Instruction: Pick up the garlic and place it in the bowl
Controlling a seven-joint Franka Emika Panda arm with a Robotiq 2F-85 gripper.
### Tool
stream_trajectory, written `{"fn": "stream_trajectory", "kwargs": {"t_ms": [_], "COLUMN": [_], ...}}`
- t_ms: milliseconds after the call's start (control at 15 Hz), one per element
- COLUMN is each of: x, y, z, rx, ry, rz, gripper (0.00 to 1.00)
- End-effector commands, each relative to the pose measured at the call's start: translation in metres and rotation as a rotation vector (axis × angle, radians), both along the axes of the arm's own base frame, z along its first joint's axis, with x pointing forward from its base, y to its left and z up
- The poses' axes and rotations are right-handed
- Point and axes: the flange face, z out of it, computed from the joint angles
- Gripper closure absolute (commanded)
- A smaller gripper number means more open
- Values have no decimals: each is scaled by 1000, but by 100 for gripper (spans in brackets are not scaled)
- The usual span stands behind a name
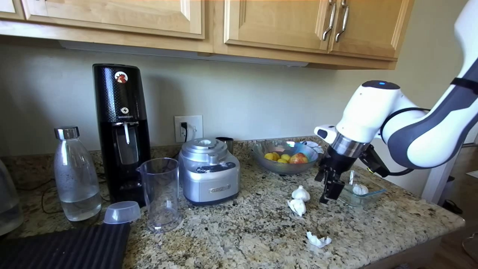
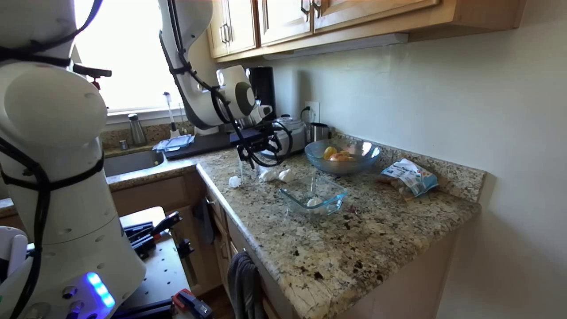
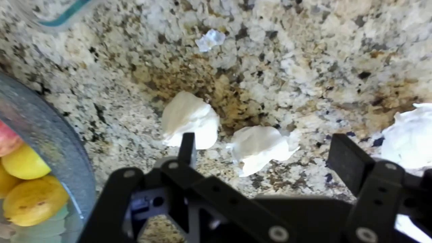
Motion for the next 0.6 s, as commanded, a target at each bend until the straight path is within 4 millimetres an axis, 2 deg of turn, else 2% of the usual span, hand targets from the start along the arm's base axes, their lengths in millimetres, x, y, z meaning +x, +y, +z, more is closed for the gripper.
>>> {"fn": "stream_trajectory", "kwargs": {"t_ms": [0, 267, 533], "x": [22, 43, 53], "y": [4, 12, 30], "z": [-22, -30, -36], "rx": [-36, -49, -43], "ry": [46, 58, 77], "rz": [120, 224, 361], "gripper": [0, 0, 0]}}
